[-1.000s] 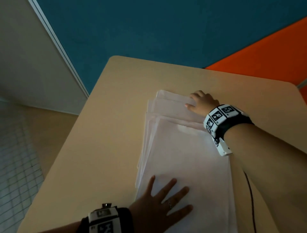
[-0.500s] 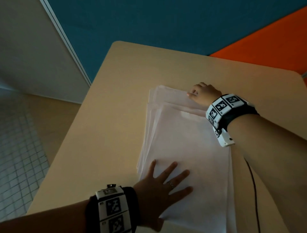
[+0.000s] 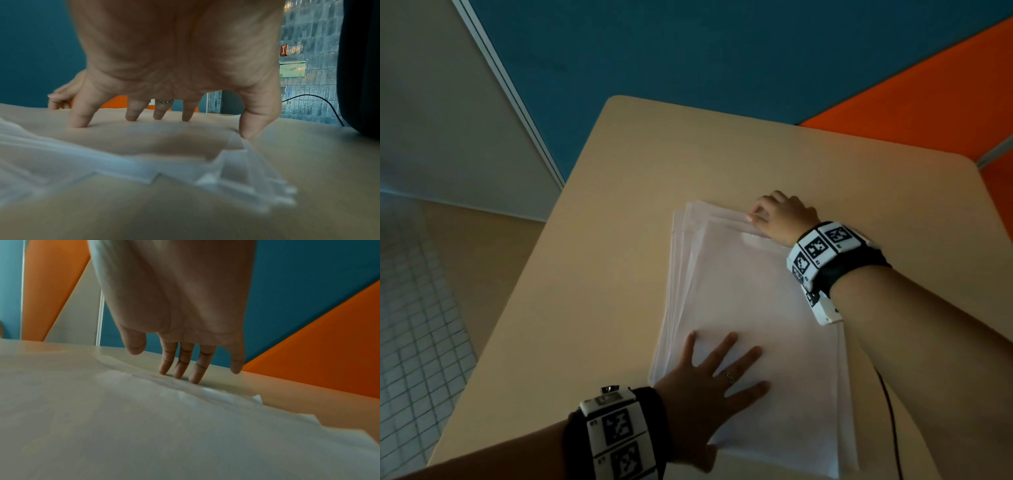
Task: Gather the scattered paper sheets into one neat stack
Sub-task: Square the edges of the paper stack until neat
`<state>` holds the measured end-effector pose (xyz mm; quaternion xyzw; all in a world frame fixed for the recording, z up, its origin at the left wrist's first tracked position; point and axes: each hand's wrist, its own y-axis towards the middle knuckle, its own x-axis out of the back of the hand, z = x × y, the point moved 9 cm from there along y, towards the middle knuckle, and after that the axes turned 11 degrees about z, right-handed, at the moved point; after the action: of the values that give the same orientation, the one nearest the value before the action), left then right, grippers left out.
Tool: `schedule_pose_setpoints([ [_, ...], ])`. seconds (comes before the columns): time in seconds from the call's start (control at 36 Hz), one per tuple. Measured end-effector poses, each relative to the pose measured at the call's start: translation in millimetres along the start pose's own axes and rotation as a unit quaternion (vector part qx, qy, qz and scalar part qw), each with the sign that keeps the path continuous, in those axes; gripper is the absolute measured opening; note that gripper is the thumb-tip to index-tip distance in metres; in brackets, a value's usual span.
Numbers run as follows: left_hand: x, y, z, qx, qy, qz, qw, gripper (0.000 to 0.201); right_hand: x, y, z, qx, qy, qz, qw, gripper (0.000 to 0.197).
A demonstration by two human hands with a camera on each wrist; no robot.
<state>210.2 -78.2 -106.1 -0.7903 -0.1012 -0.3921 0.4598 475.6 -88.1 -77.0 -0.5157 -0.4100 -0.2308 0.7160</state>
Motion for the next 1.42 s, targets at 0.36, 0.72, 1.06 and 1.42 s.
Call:
schedule_pose_setpoints([
  [0.36,-2.5,-4.0,-2.8,0.008,-0.008,0.004,1.0,0.111,-18.1,-31.6,6.4,0.015,-0.036,-0.017,0.999,0.04],
  [0.72,32.3,-44.1,75.9,0.217,-0.294,-0.195,0.91,0.106,-28.6,-97.2,-108.4,-0.183,0.177,-0.164,0.953,0.049],
  [1.06,46.8,-28.2,155.5,0.343,-0.559,-0.214,0.725,0.063,-81.7,-119.0,-106.0,-0.191,0.328,-0.05,0.924,0.043],
  [1.42,76.7,-14.8,168.6,0.338,-0.564,-0.225,0.719,0.072,-58.7,-100.9,-101.4,-0.195,0.306,-0.046,0.931,0.044],
])
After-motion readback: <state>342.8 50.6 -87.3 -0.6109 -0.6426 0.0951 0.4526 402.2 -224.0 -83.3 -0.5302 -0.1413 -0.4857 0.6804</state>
